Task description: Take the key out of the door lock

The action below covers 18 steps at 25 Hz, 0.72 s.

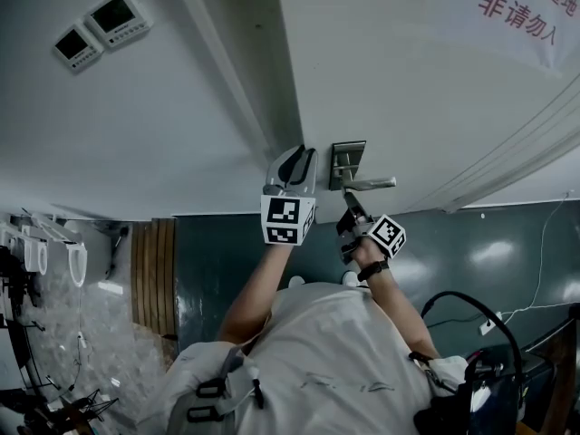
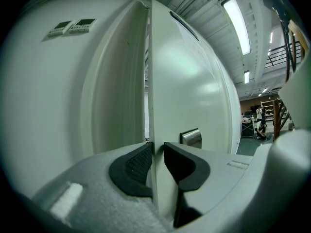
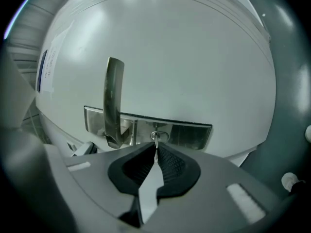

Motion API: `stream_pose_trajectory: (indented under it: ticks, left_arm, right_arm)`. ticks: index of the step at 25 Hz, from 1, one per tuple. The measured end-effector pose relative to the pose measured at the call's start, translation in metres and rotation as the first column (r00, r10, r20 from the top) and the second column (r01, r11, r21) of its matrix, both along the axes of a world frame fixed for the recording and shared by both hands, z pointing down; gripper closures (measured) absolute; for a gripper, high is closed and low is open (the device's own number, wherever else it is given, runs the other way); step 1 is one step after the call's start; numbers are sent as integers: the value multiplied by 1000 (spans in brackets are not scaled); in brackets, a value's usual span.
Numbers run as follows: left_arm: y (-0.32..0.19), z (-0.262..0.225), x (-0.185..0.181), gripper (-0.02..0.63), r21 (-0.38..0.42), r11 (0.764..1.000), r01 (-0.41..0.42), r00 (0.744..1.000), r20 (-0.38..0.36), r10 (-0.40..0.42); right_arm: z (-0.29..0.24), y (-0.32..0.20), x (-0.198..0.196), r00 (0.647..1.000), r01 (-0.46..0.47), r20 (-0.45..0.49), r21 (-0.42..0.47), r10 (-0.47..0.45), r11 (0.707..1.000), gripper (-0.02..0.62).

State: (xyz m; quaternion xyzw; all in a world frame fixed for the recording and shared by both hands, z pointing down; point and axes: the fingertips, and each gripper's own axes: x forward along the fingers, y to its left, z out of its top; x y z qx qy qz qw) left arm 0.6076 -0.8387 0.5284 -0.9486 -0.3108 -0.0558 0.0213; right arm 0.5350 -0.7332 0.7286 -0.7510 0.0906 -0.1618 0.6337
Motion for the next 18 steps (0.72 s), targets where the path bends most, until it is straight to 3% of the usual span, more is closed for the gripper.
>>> stream_pose_trajectory:
  ticks: [7, 13, 18]
  left_arm:
    - [-1, 1, -3, 525, -15, 1000, -7, 1000, 13, 7]
    - [-2, 0, -3, 526, -39, 999, -6, 1000, 8, 6]
    - [-1, 0, -8, 526, -63, 997, -43, 999, 1, 43]
  right_arm:
    - [-2, 0, -6, 1000, 11, -9, -33, -12, 999, 568]
    - [10, 1, -57, 999, 32, 23, -66, -30, 997, 569]
    - [-16, 12, -98, 998, 63, 14, -254, -61, 965, 569]
